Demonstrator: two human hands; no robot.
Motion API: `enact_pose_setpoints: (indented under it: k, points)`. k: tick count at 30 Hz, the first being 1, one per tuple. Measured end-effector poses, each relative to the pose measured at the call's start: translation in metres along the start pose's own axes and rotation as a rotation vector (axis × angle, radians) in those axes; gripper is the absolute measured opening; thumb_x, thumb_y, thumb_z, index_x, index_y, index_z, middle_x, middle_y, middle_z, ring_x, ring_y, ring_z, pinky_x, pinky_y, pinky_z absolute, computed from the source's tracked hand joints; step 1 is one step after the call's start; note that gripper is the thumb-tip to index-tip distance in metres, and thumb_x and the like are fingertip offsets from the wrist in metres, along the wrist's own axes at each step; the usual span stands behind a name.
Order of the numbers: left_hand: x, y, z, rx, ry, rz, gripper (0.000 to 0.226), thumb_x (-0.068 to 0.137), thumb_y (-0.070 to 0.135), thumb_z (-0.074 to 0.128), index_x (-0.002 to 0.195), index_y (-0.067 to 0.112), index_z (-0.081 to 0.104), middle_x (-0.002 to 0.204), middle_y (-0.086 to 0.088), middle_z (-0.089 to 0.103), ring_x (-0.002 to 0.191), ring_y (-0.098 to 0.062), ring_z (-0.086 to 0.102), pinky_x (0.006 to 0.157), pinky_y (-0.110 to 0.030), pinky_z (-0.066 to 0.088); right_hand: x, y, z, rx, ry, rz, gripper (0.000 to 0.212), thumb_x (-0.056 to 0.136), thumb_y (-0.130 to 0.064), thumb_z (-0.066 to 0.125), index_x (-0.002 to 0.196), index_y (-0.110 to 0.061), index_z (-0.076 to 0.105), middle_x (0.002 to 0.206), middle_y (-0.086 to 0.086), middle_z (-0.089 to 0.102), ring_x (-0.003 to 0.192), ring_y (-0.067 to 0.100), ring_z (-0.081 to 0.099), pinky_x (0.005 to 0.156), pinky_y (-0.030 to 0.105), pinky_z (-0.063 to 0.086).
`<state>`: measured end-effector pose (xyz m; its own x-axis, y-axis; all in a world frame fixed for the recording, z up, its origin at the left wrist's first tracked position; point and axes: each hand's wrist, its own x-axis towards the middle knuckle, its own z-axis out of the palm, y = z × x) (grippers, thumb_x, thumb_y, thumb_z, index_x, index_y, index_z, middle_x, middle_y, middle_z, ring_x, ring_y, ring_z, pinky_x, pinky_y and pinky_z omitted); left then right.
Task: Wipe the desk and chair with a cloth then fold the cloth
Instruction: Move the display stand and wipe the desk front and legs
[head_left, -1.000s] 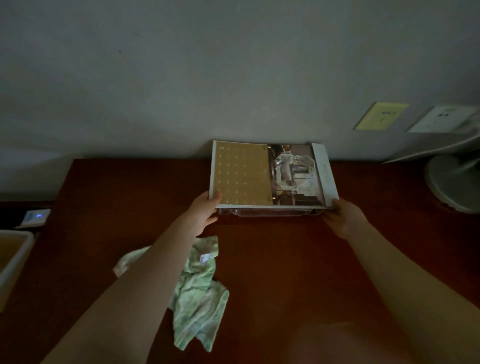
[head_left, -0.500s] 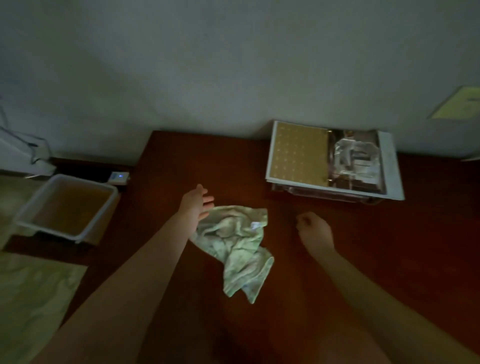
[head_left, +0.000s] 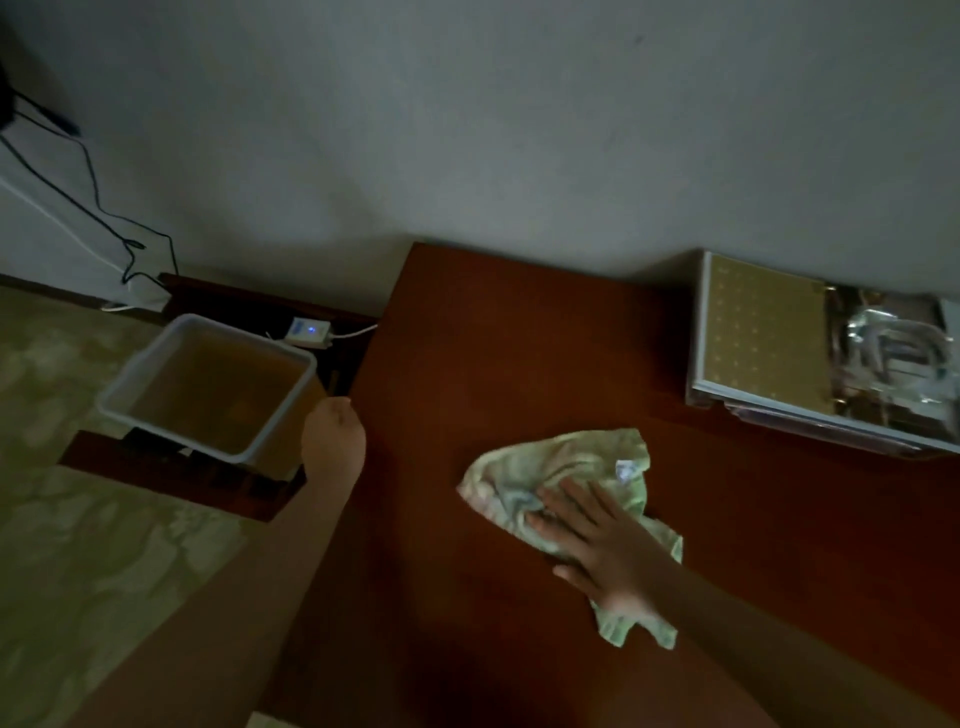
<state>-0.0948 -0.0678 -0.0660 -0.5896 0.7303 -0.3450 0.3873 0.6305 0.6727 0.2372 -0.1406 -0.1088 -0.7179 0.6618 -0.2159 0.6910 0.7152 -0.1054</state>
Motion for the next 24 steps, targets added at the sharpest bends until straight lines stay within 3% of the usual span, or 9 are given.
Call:
enact_pose_setpoints:
  k: [3, 6, 11, 15, 18, 22, 24]
  points:
    - [0.025, -0.024, -0.005, 0.175, -0.071, 0.104, 0.041, 0.101, 0.027, 0.034, 0.128, 0.002, 0.052, 0.120, -0.021, 0.056, 0.111, -0.037, 0.054, 0.091, -0.047, 0.044, 0.024, -0.022, -0.001, -0.038, 0.010, -0.175, 0.059, 0.094, -0.056, 0.033, 0.148, -0.036, 0.021, 0.155, -0.002, 0.025, 0.141, 0.028, 0.024, 0.111, 0.046, 0.014]
    - [0.030, -0.034, -0.001, 0.272, -0.128, 0.188, 0.042, 0.102, 0.026, 0.033, 0.137, 0.006, 0.044, 0.130, -0.017, 0.050, 0.118, -0.033, 0.049, 0.095, -0.040, 0.040, 0.062, -0.051, -0.002, -0.029, 0.071, -0.225, 0.052, 0.094, -0.056, 0.037, 0.143, -0.039, 0.033, 0.154, 0.004, 0.027, 0.139, 0.030, 0.031, 0.112, 0.046, 0.023]
    - [0.042, -0.045, 0.002, 0.306, -0.080, 0.334, 0.040, 0.102, 0.027, 0.030, 0.132, 0.008, 0.050, 0.120, -0.015, 0.052, 0.097, -0.028, 0.056, 0.073, -0.029, 0.039, 0.125, -0.055, -0.019, 0.024, 0.127, -0.021, 0.047, 0.093, -0.056, 0.038, 0.139, -0.046, 0.036, 0.155, 0.005, 0.024, 0.142, 0.035, 0.021, 0.112, 0.054, 0.017]
    - [0.048, -0.047, 0.007, 0.297, -0.068, 0.325, 0.041, 0.102, 0.028, 0.029, 0.127, 0.006, 0.054, 0.116, -0.013, 0.054, 0.094, -0.027, 0.057, 0.071, -0.029, 0.039, 0.150, -0.037, -0.026, -0.020, 0.104, -0.021, 0.047, 0.093, -0.056, 0.033, 0.138, -0.045, 0.035, 0.154, 0.007, 0.027, 0.140, 0.040, 0.020, 0.110, 0.059, 0.014]
    - [0.047, -0.050, 0.007, 0.280, -0.043, 0.320, 0.043, 0.101, 0.032, 0.030, 0.122, 0.005, 0.057, 0.111, -0.012, 0.057, 0.094, -0.026, 0.059, 0.069, -0.028, 0.040, 0.183, -0.009, -0.038, -0.006, 0.053, 0.105, 0.049, 0.093, -0.057, 0.028, 0.140, -0.044, 0.035, 0.154, 0.009, 0.028, 0.140, 0.042, 0.021, 0.110, 0.060, 0.016]
    - [0.044, -0.049, 0.008, 0.323, -0.036, 0.416, 0.061, 0.095, 0.056, 0.021, 0.117, 0.013, 0.058, 0.102, -0.001, 0.058, 0.087, -0.017, 0.060, 0.063, -0.027, 0.045, 0.240, 0.029, -0.061, 0.023, 0.042, 0.329, 0.059, 0.088, -0.061, 0.008, 0.146, -0.047, 0.011, 0.159, 0.005, 0.011, 0.144, 0.037, 0.006, 0.114, 0.049, 0.000]
    - [0.046, -0.051, 0.009, 0.336, -0.023, 0.428, 0.069, 0.089, 0.063, 0.016, 0.119, 0.016, 0.057, 0.102, 0.001, 0.058, 0.086, -0.015, 0.060, 0.063, -0.025, 0.044, 0.268, 0.043, -0.069, 0.037, 0.083, 0.392, 0.055, 0.093, -0.057, 0.014, 0.147, -0.045, 0.016, 0.159, 0.004, 0.009, 0.144, 0.035, 0.007, 0.115, 0.049, 0.005]
